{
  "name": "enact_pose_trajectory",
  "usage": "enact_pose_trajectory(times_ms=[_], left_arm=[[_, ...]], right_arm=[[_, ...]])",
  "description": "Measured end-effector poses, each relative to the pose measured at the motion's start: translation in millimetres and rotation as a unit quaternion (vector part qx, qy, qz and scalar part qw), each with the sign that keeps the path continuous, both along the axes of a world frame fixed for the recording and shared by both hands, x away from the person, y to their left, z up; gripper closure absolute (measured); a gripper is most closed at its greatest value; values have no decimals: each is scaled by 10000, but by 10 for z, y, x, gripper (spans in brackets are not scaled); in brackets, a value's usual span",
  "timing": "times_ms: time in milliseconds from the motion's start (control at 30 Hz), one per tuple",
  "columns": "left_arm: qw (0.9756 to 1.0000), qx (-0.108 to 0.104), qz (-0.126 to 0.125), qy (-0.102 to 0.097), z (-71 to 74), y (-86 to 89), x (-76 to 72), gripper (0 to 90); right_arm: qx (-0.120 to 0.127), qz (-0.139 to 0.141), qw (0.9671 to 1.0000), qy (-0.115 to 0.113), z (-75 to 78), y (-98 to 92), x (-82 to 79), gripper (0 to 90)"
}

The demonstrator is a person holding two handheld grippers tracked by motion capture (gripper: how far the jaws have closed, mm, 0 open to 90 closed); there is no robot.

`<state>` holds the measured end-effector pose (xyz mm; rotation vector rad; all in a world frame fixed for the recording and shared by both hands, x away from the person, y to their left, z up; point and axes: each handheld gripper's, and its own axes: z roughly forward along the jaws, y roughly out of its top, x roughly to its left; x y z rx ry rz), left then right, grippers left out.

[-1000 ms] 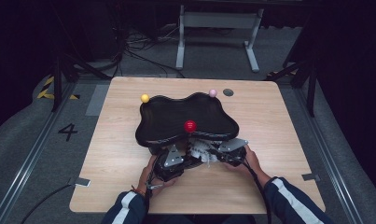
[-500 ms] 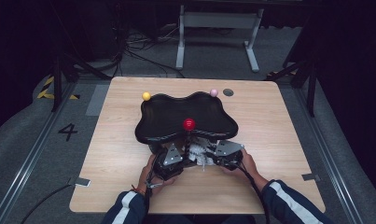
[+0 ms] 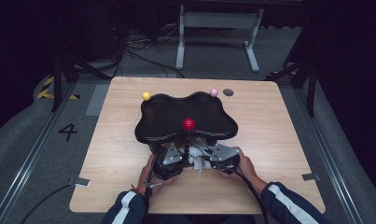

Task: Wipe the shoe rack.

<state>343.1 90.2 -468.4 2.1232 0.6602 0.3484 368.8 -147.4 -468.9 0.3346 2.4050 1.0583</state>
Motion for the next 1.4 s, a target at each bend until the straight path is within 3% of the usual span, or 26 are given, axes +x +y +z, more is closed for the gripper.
enact_pose_trajectory(times_ms=[100,133,200,367,400,467,500,567,767,933,1167,1333,1367,1400], left_arm=[[10000,-11,-11,27,-2,6,4,746],[10000,-11,-1,20,-2,4,1,746],[10000,-12,13,5,-3,-1,-3,746],[10000,12,8,55,-2,7,-1,745],[10000,5,-4,17,-2,4,1,745],[10000,6,0,22,-2,5,0,746],[10000,7,-3,24,-2,5,1,746],[10000,24,-2,43,0,8,1,746],[10000,-18,11,81,-6,9,4,745],[10000,-26,11,85,-7,9,6,745],[10000,3,8,75,-3,7,3,746],[10000,17,-18,49,-1,5,6,746],[9999,118,-63,22,7,17,13,746],[10000,63,-38,35,3,10,9,746]], right_arm=[[-299,-356,9980,-432,-78,-31,118,788],[-299,-346,9976,-528,-93,-39,147,788],[-297,-369,9973,-554,-97,-43,171,788],[-98,-644,9972,-373,-107,-147,367,788],[107,-731,9971,-162,-107,-175,405,788],[303,-978,9947,-4,-112,-243,497,788],[268,-1073,9938,-112,-121,-271,537,788],[399,-1210,9919,-12,-123,-319,593,789],[377,-1487,9882,41,-135,-437,702,789],[420,-1384,9895,76,-135,-453,721,789],[403,-905,9951,64,-114,-342,528,789],[354,-568,9977,61,-115,-275,390,789],[296,-536,9981,-9,-113,-265,378,789],[300,-530,9981,1,-113,-263,379,789]])
